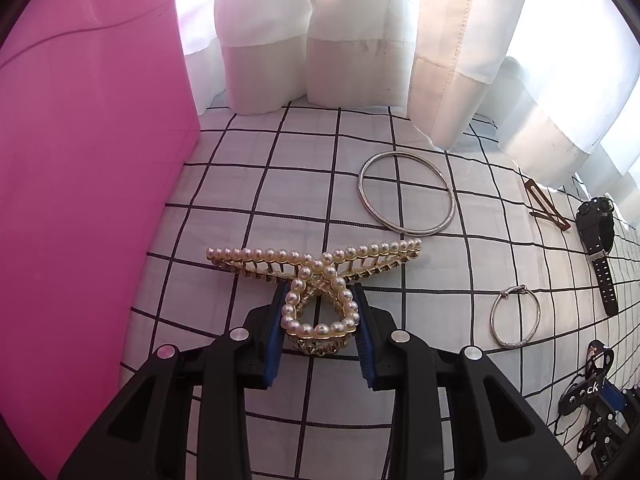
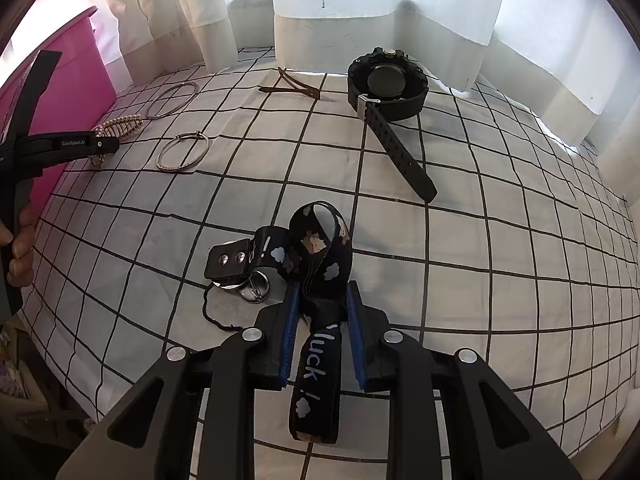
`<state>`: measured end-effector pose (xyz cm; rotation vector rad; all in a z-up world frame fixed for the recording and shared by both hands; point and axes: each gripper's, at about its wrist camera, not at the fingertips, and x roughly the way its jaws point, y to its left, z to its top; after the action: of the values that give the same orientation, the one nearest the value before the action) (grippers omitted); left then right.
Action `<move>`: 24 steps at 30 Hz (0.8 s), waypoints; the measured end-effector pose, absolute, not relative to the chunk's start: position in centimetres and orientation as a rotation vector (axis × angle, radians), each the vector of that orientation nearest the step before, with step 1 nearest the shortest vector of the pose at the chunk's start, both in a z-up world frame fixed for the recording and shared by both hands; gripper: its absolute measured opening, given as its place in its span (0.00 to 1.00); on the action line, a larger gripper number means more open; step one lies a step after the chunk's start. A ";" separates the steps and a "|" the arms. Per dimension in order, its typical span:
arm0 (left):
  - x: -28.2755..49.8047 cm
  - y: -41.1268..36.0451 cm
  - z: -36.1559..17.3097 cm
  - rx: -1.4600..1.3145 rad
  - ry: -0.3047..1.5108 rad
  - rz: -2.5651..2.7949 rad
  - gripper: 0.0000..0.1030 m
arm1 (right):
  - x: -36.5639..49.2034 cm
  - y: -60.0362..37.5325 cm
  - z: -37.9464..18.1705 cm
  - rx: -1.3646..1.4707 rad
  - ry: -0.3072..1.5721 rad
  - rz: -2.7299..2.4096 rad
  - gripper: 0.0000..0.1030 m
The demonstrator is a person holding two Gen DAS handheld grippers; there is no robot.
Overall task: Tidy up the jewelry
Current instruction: 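Lift the pearl clip and black strap and carry them over the tub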
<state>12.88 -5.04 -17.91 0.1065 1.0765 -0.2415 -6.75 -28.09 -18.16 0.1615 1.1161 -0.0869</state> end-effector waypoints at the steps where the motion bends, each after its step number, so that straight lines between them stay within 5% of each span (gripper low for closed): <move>1: 12.8 -4.9 -18.0 0.104 1.079 -0.243 0.29 | -6.8 -28.3 -18.1 0.183 1.111 -0.082 0.22; 24: 8.5 -5.2 -10.0 0.078 0.971 -0.310 0.29 | -6.6 -29.4 -10.0 0.274 0.898 -0.029 0.21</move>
<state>8.49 -5.16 -10.00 0.0785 0.9710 -0.3097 -6.60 -29.38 -10.00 0.2743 0.8983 -0.0287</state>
